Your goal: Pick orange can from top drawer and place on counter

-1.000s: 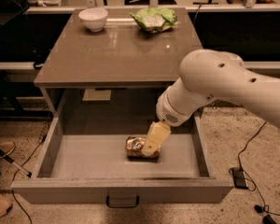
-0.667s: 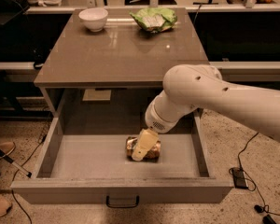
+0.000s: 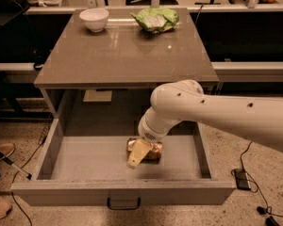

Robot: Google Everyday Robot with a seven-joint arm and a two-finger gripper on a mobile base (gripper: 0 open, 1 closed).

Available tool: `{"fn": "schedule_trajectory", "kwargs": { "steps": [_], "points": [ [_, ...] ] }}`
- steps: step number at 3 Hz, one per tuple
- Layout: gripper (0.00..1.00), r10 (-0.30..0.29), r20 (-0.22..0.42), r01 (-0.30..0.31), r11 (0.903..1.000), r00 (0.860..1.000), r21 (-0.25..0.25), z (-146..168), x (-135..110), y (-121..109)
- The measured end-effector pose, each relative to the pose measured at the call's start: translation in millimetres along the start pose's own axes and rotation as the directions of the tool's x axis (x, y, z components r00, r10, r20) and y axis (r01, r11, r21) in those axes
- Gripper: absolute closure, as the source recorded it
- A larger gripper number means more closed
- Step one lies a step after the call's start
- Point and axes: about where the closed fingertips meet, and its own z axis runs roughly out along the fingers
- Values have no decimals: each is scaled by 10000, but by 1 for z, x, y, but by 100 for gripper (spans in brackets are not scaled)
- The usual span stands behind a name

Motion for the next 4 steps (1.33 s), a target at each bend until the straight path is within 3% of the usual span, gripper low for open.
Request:
{"fn": "schedule_trajectory", "kwargs": {
  "steps": [1,3,4],
  "points": [
    [0,221,-15,-221,9998,9998,16,17,17,-4],
    [42,575,68,-575,9983,9983,-21,35,46,-9],
    [66,732,264,-738,9971,9970,203,23,55,-18]
  ]
}}
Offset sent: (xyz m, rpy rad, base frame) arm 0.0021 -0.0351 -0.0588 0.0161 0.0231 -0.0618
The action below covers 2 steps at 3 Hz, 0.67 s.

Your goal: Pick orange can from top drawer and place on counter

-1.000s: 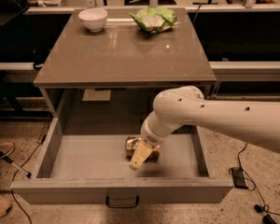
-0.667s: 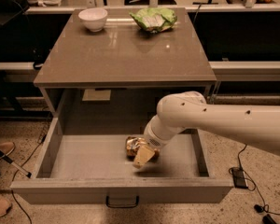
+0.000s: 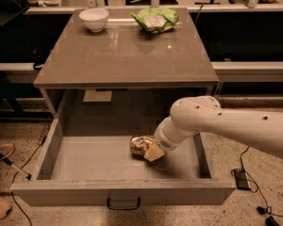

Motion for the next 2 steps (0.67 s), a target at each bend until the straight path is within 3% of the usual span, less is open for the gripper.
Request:
{"fn": "schedule_trajectory", "kwargs": {
  "steps": [1,2],
  "points": [
    [89,205,588,-238,9981,9981,574,-46,8,-22],
    [100,150,1175,-318,9893,9930,1427,-124,21,-61]
  ]
}}
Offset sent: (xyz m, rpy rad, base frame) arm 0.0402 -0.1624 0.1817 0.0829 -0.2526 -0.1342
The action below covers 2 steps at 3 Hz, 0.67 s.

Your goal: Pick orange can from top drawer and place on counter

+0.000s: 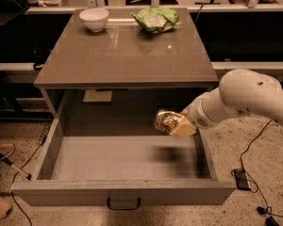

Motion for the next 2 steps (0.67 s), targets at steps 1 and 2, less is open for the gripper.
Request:
{"fn": "schedule_trajectory", "kwargs": {
  "steps": [1,2],
  "points": [
    [100,2,-3,-2,10000,10000,-4,0,0,0],
    [100,-114,35,113,9994,9999,331,-29,-7,-29]
  ]
}}
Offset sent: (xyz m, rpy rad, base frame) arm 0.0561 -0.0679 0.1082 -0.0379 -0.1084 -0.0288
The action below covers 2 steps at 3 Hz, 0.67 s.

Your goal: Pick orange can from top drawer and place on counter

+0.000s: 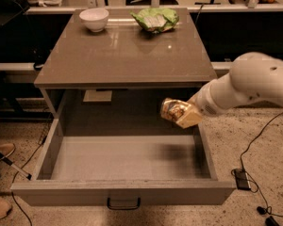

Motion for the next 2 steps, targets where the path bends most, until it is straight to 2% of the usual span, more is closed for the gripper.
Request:
{"fn": "schedule_trajectory", "kwargs": {
  "steps": [1,2],
  "points": [
    [100,-253,-254,269,9973,9994,678,-47,-16,-54],
    [100,-286,-235,320,9869,9993,1579,-91,-36,-110]
  ]
}}
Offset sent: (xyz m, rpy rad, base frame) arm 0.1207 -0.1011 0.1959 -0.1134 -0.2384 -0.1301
